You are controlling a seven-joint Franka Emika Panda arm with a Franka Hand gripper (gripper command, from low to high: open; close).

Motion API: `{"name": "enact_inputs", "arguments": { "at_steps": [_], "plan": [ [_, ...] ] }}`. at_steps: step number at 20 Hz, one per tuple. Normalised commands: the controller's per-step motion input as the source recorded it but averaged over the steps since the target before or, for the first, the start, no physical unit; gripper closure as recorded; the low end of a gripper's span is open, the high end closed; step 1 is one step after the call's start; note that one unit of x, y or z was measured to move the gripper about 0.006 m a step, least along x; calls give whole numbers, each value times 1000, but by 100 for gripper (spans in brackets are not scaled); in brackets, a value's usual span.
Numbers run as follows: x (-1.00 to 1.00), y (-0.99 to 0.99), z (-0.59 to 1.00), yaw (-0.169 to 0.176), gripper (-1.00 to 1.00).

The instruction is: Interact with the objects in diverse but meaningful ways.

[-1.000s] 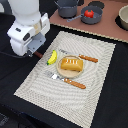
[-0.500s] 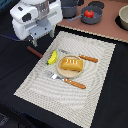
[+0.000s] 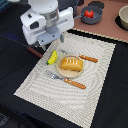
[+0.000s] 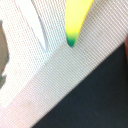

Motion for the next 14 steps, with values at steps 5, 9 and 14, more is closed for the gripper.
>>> {"name": "enact_inputs", "arguments": {
  "at_steps": [5,9,14],
  "plan": [
    [48,11,-99,3,-100],
    [-12,29,-149,23,-100],
    [-143,10,-194,32,-100]
  ]
}}
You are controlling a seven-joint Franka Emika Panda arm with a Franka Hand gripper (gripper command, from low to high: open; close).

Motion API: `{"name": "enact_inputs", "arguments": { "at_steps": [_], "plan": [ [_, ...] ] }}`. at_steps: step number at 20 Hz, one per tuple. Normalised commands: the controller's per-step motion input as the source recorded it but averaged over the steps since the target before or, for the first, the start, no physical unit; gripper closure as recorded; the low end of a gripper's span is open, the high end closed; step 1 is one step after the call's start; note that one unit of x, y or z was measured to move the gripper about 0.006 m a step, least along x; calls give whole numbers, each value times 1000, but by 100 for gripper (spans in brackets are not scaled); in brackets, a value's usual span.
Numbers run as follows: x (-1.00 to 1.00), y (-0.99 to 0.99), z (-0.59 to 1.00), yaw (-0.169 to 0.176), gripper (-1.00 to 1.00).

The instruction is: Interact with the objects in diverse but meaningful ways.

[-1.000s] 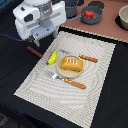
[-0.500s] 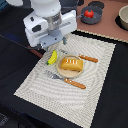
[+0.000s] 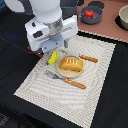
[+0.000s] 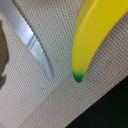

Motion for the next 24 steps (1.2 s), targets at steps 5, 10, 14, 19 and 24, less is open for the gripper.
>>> {"name": "enact_inputs", "arguments": {
  "at_steps": [5,10,14,19,24],
  "plan": [
    [-99,39,-193,32,-100],
    [-107,14,-230,29,-100],
    [-5,97,-237,21,-100],
    [0,107,-202,18,-100],
    [0,139,-195,16,-100]
  ]
}}
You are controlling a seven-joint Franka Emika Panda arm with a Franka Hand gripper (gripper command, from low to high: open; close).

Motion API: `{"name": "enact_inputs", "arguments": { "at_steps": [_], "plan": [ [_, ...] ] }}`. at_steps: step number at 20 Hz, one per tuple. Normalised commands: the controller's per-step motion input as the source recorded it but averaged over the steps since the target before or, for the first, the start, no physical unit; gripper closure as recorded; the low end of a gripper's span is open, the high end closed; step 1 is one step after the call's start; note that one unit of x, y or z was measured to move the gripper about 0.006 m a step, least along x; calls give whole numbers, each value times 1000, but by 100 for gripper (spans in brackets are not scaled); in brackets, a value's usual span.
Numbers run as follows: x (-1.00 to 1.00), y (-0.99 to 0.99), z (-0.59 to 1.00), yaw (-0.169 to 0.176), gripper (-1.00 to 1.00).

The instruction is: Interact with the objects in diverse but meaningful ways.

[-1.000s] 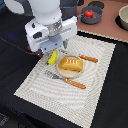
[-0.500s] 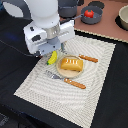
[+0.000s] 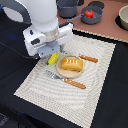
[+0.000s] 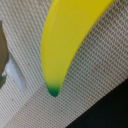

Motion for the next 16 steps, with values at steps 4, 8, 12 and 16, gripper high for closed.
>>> {"name": "enact_inputs", "arguments": {
  "at_steps": [4,8,12,16],
  "plan": [
    [0,134,-163,13,100],
    [0,148,-171,10,100],
    [0,157,-156,10,100],
    [-9,139,-176,6,100]
  ]
}}
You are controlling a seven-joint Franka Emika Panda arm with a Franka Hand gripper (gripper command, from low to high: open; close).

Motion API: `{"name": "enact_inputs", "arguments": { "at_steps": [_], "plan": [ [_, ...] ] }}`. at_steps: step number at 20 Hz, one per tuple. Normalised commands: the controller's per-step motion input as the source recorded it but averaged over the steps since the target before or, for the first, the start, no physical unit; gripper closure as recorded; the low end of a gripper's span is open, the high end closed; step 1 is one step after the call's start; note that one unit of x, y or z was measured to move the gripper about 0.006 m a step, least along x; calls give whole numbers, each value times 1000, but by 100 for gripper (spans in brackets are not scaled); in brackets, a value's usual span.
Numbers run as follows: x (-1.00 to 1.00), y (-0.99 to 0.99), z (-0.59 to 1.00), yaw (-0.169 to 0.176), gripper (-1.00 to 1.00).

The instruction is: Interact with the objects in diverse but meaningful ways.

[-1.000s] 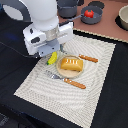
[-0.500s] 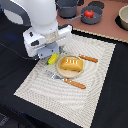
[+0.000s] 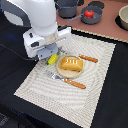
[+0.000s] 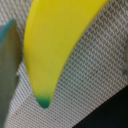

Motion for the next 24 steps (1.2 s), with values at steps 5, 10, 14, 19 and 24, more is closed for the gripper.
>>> {"name": "enact_inputs", "arguments": {
  "at_steps": [5,10,14,19,24],
  "plan": [
    [-344,49,-58,47,100],
    [-527,-15,-90,34,100],
    [-575,-284,0,-99,100],
    [-532,-362,34,-117,100],
    [-507,-595,223,-96,100]
  ]
}}
